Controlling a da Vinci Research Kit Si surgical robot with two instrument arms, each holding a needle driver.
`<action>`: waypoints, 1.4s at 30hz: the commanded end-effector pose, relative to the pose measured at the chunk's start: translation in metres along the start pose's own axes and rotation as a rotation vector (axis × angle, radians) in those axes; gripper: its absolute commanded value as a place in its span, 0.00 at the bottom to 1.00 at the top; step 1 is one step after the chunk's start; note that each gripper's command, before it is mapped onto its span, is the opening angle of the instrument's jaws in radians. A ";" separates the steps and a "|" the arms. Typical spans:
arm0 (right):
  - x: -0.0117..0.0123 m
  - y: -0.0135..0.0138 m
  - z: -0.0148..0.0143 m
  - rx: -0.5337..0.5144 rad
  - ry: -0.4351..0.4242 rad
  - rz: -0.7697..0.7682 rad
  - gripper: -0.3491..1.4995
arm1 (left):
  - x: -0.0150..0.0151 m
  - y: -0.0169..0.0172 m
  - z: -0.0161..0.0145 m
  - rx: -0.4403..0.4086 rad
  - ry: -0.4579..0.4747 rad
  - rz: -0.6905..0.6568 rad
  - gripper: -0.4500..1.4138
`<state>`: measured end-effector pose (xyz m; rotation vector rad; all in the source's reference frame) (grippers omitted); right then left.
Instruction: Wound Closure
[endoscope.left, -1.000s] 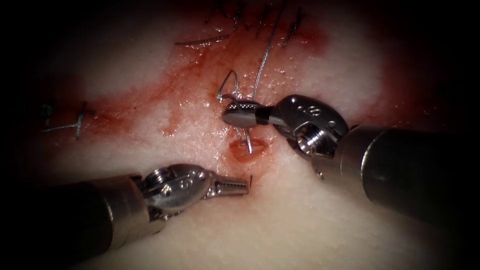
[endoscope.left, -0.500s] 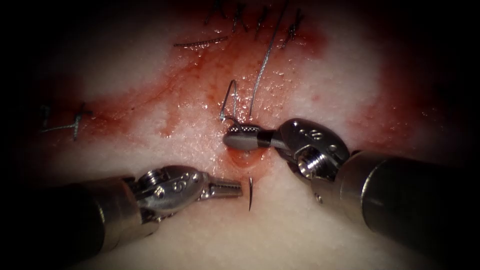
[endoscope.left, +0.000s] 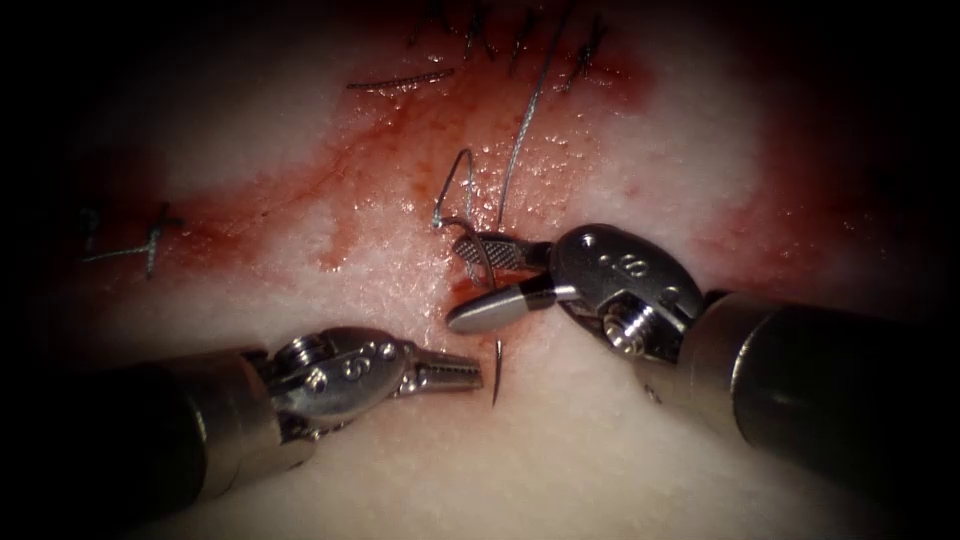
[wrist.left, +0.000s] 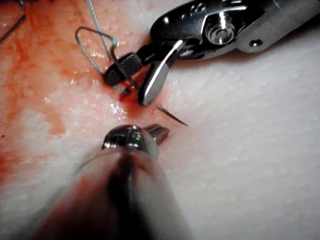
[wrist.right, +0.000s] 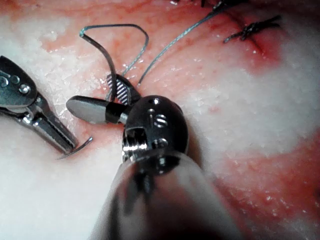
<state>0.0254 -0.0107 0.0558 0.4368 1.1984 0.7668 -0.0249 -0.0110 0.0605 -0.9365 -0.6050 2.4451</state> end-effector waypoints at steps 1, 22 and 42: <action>0.0002 0.0004 0.0010 0.001 0.002 -0.004 0.84 | -0.0001 0.0000 0.0009 -0.002 0.000 0.001 0.32; 0.0045 0.0017 0.0031 -0.064 -0.031 -0.140 0.13 | -0.0002 0.0001 0.0009 -0.001 0.000 0.001 0.30; -0.0020 -0.0009 0.0013 0.029 -0.139 0.093 0.00 | -0.0007 -0.0005 -0.0001 -0.003 0.010 0.006 0.29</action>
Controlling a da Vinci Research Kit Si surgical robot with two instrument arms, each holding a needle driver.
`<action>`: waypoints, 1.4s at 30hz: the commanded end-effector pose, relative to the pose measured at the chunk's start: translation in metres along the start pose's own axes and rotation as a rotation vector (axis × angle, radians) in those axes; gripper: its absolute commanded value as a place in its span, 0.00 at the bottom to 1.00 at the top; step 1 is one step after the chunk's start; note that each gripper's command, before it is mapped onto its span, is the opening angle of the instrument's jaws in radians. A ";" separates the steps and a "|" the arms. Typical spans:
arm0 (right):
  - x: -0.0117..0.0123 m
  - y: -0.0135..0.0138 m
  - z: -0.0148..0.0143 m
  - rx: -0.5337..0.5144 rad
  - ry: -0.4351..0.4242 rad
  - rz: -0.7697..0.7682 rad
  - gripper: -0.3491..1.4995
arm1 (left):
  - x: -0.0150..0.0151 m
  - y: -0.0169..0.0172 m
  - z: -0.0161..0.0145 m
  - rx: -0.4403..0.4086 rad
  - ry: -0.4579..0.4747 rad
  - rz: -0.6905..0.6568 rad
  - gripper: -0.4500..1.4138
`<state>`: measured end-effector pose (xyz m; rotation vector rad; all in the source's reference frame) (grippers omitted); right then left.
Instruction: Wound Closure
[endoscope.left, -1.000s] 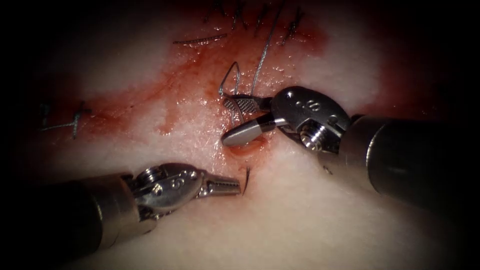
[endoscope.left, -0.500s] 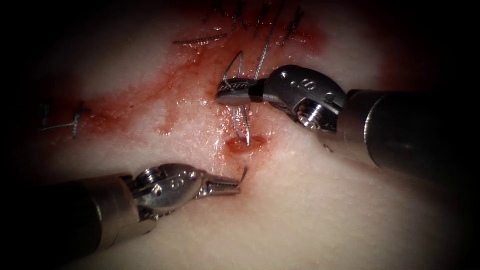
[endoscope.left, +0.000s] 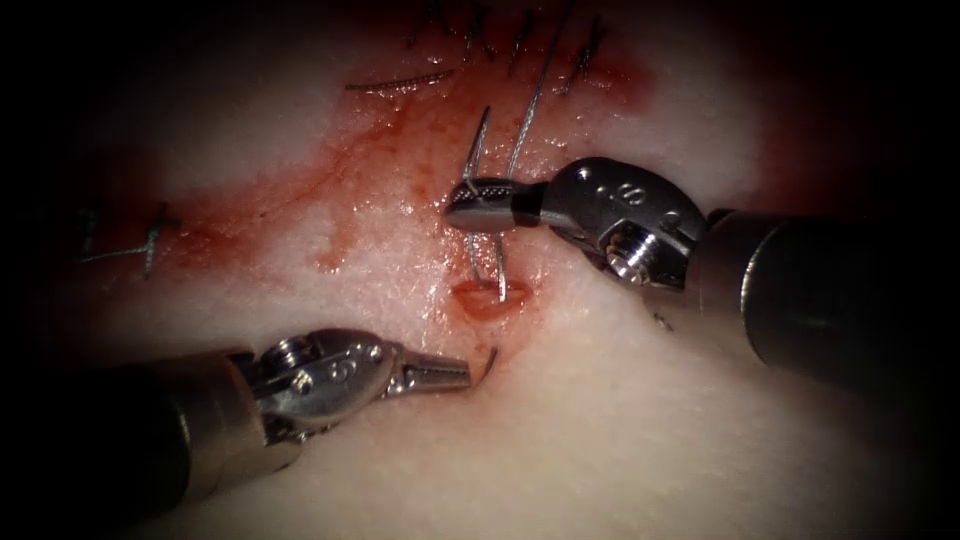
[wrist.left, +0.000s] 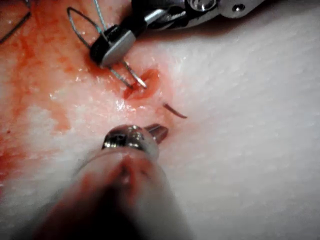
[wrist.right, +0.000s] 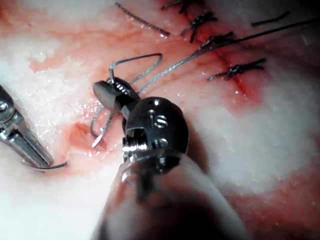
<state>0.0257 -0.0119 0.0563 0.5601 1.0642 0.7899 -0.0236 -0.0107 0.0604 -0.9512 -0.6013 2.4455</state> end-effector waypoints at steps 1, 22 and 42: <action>-0.0008 -0.0004 0.0011 0.007 -0.001 0.004 0.00 | -0.0001 0.0000 0.0009 -0.001 0.001 -0.001 0.29; -0.0002 0.0059 -0.0069 -0.035 0.176 0.003 0.82 | 0.0010 0.0001 0.0003 0.017 0.210 0.210 0.47; -0.0032 0.0081 -0.0088 -0.076 0.213 -0.028 0.74 | 0.0070 0.0014 -0.0001 0.031 0.303 0.335 0.46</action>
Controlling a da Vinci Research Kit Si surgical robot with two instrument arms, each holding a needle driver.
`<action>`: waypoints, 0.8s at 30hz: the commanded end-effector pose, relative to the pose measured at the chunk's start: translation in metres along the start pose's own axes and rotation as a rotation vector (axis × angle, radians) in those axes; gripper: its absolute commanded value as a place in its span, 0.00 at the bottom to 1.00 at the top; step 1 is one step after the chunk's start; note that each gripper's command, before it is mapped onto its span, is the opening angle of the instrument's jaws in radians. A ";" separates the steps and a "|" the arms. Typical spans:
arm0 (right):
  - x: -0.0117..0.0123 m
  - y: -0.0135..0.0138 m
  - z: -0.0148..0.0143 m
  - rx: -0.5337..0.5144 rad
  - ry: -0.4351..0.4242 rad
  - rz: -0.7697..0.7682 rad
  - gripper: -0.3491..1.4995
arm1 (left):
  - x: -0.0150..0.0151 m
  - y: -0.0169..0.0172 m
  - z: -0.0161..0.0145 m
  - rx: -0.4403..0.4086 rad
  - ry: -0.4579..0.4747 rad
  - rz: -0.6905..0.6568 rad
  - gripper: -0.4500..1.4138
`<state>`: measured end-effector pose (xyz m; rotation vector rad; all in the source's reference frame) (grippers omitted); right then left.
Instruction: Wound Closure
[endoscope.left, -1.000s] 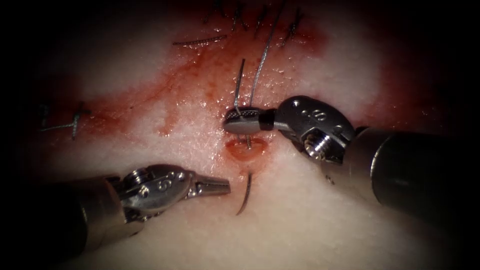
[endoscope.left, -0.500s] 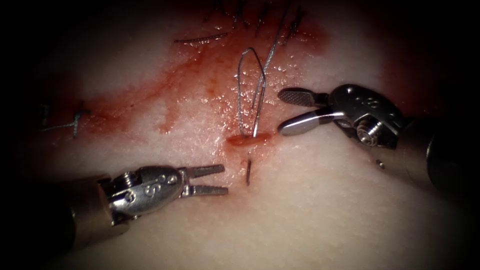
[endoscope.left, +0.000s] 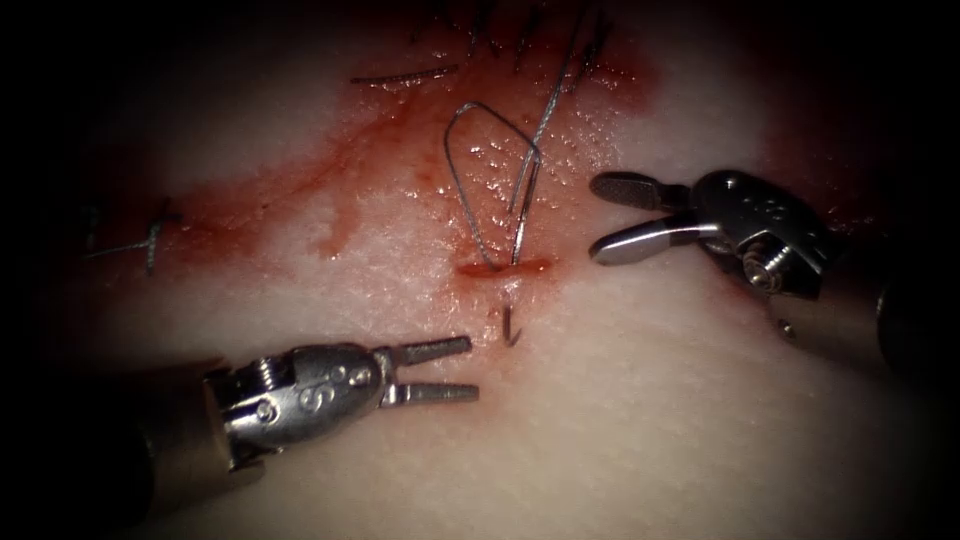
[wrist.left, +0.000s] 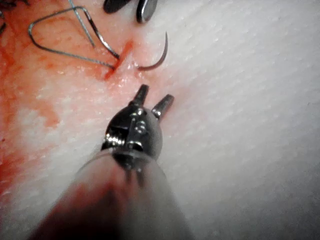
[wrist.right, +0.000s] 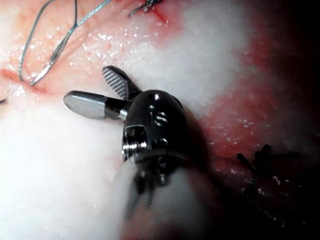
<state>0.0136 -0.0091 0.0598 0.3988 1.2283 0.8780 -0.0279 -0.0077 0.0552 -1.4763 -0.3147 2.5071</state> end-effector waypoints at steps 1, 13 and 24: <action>-0.0006 0.0001 0.0009 0.003 -0.001 -0.001 0.74 | -0.0003 -0.0001 0.0010 -0.006 0.000 0.002 0.46; -0.0012 0.0001 0.0013 0.006 -0.002 -0.008 0.72 | 0.0006 -0.0032 0.0016 -0.045 -0.038 -0.005 0.61; -0.0019 0.0001 0.0016 0.007 -0.013 -0.011 0.68 | 0.0015 -0.0038 0.0031 -0.069 -0.089 0.017 0.56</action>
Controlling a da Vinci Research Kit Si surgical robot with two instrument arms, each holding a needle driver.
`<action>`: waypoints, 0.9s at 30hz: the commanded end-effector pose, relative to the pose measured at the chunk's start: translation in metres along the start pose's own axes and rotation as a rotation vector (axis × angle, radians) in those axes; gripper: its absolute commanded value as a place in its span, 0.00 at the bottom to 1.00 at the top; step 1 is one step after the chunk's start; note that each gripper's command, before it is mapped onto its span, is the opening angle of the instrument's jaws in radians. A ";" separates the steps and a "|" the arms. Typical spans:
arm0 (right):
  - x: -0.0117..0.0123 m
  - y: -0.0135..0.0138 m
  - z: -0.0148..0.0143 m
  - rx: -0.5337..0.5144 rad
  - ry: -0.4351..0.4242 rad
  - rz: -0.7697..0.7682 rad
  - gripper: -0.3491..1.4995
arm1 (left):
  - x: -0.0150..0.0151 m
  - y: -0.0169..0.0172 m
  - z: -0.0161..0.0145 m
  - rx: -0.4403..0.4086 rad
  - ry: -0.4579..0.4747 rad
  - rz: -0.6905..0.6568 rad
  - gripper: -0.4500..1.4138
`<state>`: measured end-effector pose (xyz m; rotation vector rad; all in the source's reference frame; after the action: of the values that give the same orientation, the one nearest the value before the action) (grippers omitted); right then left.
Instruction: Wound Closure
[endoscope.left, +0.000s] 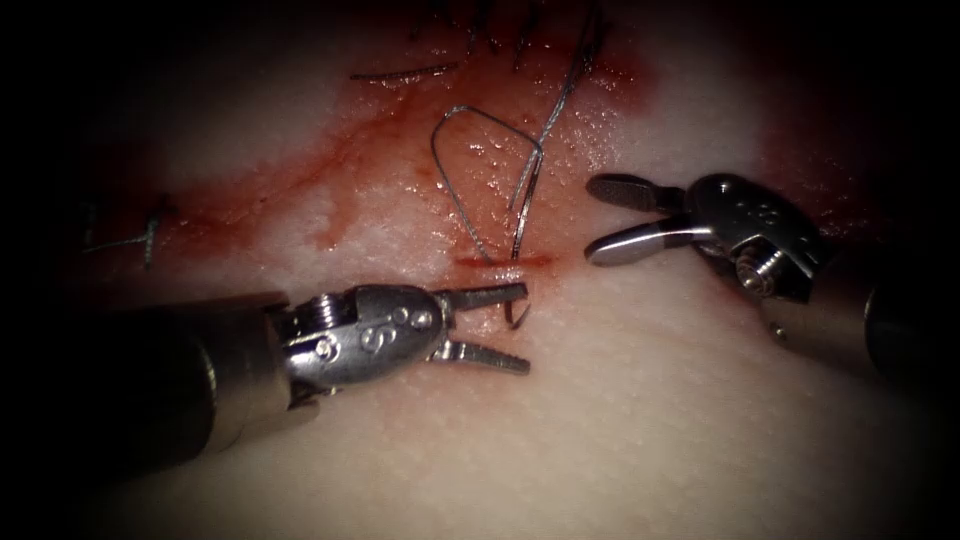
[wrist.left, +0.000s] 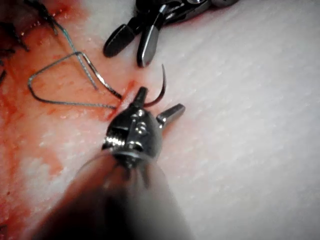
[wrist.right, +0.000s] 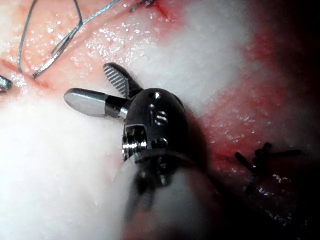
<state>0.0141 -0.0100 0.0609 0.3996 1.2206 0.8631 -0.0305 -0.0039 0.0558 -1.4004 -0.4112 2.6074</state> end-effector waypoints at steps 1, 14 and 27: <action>-0.0006 0.0001 0.0010 0.005 -0.004 -0.001 0.67 | -0.0002 -0.0003 0.0008 0.001 0.002 -0.002 0.49; -0.0011 -0.0010 0.0009 0.012 -0.048 -0.101 0.10 | 0.0013 -0.0011 -0.0004 -0.236 0.198 -0.353 0.00; 0.0007 -0.0030 0.0006 0.021 -0.082 -0.296 0.58 | 0.0055 0.0037 -0.0048 -0.371 0.276 -0.758 0.00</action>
<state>0.0150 -0.0111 0.0578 0.2508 1.1762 0.5684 -0.0288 -0.0052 0.0466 -1.3254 -1.1844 1.7232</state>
